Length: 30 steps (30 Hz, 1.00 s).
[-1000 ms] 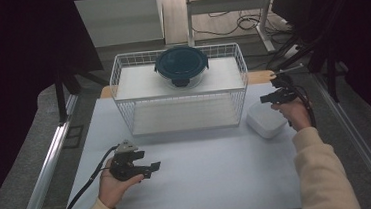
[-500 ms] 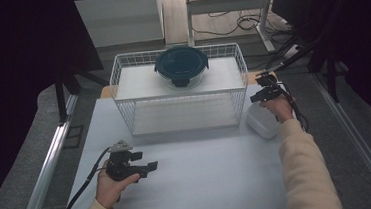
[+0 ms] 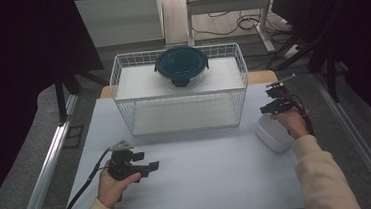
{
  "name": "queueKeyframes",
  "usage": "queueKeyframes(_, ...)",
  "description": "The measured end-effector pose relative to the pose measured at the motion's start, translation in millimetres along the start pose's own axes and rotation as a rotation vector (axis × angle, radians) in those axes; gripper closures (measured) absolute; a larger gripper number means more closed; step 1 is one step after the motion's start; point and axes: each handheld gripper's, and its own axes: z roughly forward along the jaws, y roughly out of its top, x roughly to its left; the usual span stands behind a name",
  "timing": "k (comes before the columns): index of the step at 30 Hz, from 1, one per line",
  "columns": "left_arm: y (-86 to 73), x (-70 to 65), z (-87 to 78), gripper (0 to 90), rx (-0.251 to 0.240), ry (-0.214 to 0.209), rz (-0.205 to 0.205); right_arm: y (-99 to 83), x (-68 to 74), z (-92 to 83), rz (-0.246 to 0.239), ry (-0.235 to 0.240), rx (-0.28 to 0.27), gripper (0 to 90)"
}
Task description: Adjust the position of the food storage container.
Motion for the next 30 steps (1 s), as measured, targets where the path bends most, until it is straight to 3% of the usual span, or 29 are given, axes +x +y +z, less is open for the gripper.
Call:
queueKeyframes(3, 0.7, 0.9, -1.2, 22.6, -0.006, 0.008, 0.000, -9.3, -2.3, -6.7, 0.002, 0.021, -0.004, 89.3)
queueKeyframes(6, 1.3, 1.8, -3.5, 22.6, -0.011, 0.023, 0.004, -14.7, -8.3, -20.6, -0.011, 0.023, -0.059, 89.3)
queueKeyframes(12, 2.4, 4.1, -6.6, 22.5, -0.019, 0.039, 0.003, -27.7, -41.6, -50.6, 0.017, -0.037, -0.118, 89.3)
queueKeyframes(17, 3.0, 5.2, -7.0, 22.5, -0.020, 0.044, -0.002, -41.8, -68.3, -52.2, 0.023, -0.115, -0.064, 89.3)
queueKeyframes(20, 3.2, 5.6, -7.4, 22.4, -0.020, 0.048, -0.003, -50.6, -76.1, -45.9, 0.025, -0.114, -0.031, 89.2)
queueKeyframes(24, 3.7, 6.5, -8.6, 22.5, -0.024, 0.050, -0.007, -59.4, -78.2, -40.4, 0.008, -0.097, -0.002, 89.3)
queueKeyframes(30, 3.6, 6.9, -8.8, 22.4, -0.021, 0.058, -0.005, -67.8, -66.5, -44.7, -0.020, -0.092, 0.044, 89.3)
